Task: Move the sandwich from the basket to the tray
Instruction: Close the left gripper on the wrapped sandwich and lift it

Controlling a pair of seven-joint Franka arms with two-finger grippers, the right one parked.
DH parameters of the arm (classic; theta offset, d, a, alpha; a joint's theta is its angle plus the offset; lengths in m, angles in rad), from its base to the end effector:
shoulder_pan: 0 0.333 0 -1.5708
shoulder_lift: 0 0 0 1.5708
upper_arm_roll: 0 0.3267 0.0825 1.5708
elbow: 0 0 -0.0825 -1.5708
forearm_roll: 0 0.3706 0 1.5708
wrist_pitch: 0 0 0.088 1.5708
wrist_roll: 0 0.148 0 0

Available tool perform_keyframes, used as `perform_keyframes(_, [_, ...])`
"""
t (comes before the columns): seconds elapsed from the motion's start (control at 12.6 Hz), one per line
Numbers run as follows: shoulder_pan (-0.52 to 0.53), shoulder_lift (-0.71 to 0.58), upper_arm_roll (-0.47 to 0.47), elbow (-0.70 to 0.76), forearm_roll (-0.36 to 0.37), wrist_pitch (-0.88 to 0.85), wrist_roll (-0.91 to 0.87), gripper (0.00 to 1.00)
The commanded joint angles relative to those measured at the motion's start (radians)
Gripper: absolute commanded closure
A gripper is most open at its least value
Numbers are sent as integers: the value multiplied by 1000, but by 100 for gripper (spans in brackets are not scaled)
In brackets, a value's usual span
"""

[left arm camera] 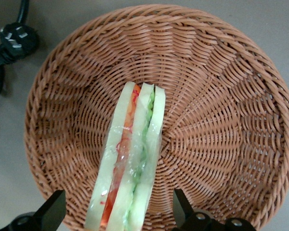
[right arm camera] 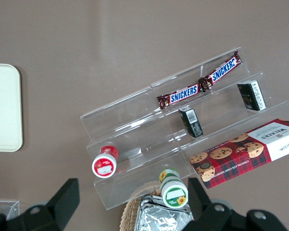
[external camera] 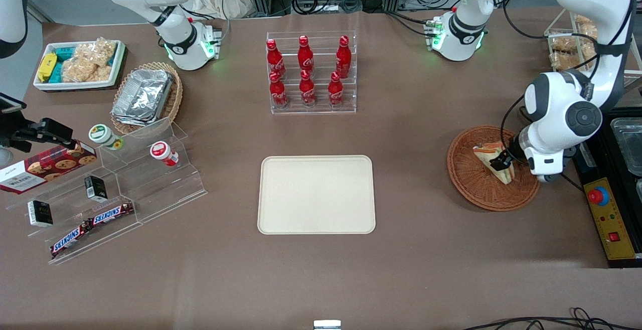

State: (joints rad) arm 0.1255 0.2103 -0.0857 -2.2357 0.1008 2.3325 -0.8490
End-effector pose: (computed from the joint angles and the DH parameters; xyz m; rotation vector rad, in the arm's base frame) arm 0.5200 0.0248 0.2471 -2.7978 -1.2094 0.1265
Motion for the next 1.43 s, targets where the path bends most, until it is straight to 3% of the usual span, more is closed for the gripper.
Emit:
perform_keyframes(0.0, [3,24,-2,-2,19,51,-15,22])
perform_keyframes(0.16, [3,35,-2,7,17,56,-15,71])
perform_keyframes(0.32, [3,38,-3,22,11,56,-16,100])
perform_keyframes(0.79, [-4,-3,-11,108,10,-11,-15,100])
perform_keyframes(1.11, [-15,9,-103,356,4,-246,-2,100])
perform_keyframes(1.35, [-15,53,-225,578,-18,-408,189,100])
